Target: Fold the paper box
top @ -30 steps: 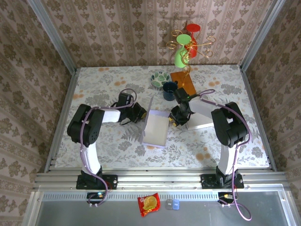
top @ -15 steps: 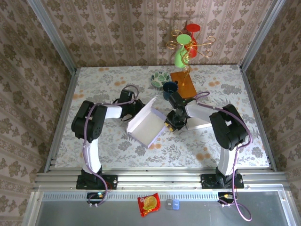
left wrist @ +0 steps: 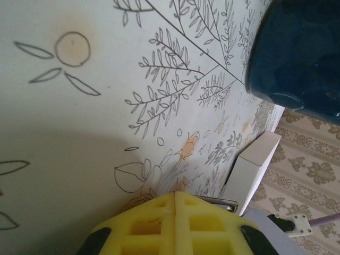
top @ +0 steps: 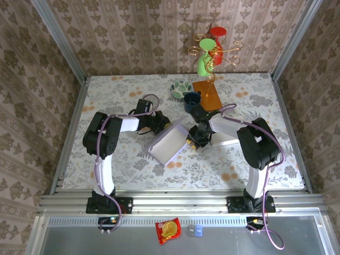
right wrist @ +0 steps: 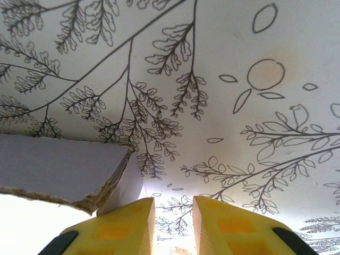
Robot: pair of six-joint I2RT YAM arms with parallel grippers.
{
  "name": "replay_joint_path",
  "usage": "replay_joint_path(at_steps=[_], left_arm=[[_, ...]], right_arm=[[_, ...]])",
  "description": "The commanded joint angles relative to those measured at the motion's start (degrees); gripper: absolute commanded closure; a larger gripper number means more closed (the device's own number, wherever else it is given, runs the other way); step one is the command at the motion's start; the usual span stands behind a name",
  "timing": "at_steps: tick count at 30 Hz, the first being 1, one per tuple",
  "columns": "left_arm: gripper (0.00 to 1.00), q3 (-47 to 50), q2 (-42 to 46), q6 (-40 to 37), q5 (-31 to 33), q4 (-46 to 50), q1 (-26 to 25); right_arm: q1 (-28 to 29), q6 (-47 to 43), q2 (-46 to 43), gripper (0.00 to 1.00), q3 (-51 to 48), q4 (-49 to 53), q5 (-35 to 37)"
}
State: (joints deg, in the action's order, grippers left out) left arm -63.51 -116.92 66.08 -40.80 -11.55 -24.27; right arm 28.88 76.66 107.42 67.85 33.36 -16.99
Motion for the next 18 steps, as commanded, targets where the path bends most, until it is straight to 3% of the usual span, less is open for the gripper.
replay_joint_path(at_steps=[1, 18], left_arm=[[0.95, -1.11, -1.92, -1.75, -7.04, 3.26, -1.5], [0.96, -8.21, -6.29, -5.57, -12.0, 9.57, -4.54]], right_arm=[[0.69, -0.46, -0.28, 0.73, -0.16, -0.76, 0.12], [2.32, 1.91, -0.79, 0.73, -0.26, -2.25, -0.41]])
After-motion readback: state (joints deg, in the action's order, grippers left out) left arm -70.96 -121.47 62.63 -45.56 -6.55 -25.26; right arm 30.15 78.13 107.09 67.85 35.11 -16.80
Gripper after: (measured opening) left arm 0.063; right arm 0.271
